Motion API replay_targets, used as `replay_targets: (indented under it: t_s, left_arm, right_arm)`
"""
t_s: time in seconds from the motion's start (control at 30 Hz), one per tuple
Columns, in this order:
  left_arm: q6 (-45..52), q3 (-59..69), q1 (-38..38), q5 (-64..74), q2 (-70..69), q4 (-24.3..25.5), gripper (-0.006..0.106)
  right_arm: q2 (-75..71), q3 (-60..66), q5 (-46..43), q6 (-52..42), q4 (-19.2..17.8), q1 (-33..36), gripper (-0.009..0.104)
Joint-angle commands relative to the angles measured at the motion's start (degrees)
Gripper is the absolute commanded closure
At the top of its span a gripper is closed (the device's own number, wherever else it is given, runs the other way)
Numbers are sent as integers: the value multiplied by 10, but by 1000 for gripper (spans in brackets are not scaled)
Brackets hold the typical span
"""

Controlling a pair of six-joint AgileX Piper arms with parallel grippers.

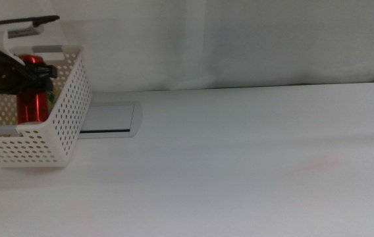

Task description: Use arms to grab the bottles and put them into the dustbin to the left of the table.

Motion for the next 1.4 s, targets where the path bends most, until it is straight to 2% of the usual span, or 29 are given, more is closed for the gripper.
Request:
replay_targets:
  t_s: [0.0, 0.3, 0.43, 0.63, 0.8, 0.9, 1.0, 1.03, 1.1, 1.23, 1.37]
  left_arm:
    - [-6, -5, -1, -7, -1, -16, 8]
    - [14, -5, -3, 6, -37, -16, 9]
    - [63, -5, -6, 17, -100, -31, 9]
    - [71, 2, -17, 38, -220, -57, 9]
    - [77, 91, -41, 6, -354, -75, 9]
    - [120, 169, -68, -31, -449, -90, 12]
    - [142, 241, -89, -53, -538, -103, 24]
    - [141, 266, -95, -61, -566, -111, 32]
    - [138, 308, -95, -74, -617, -133, 54]
    - [132, 405, -95, -114, -703, -171, 104]
    - [134, 507, -95, -154, -781, -185, 103]
  right_arm:
    - [-2, 4, -1, -1, -2, -3, 98]
    - [-2, 4, -2, -1, -2, -3, 98]
    - [-2, 4, -2, -1, -2, -3, 98]
    - [-2, 4, -2, -1, -2, -3, 98]
    - [-2, 4, -1, -1, -2, -3, 98]
    - [-2, 4, -1, -1, -2, -3, 98]
    - [-2, 4, -1, -1, -2, -3, 98]
    - [-2, 4, -1, -1, -2, -3, 98]
    - [-2, 4, -1, -1, -2, -3, 98]
    - [-2, 4, -1, -1, -2, -3, 98]
    - [-2, 4, -1, -1, -2, -3, 98]
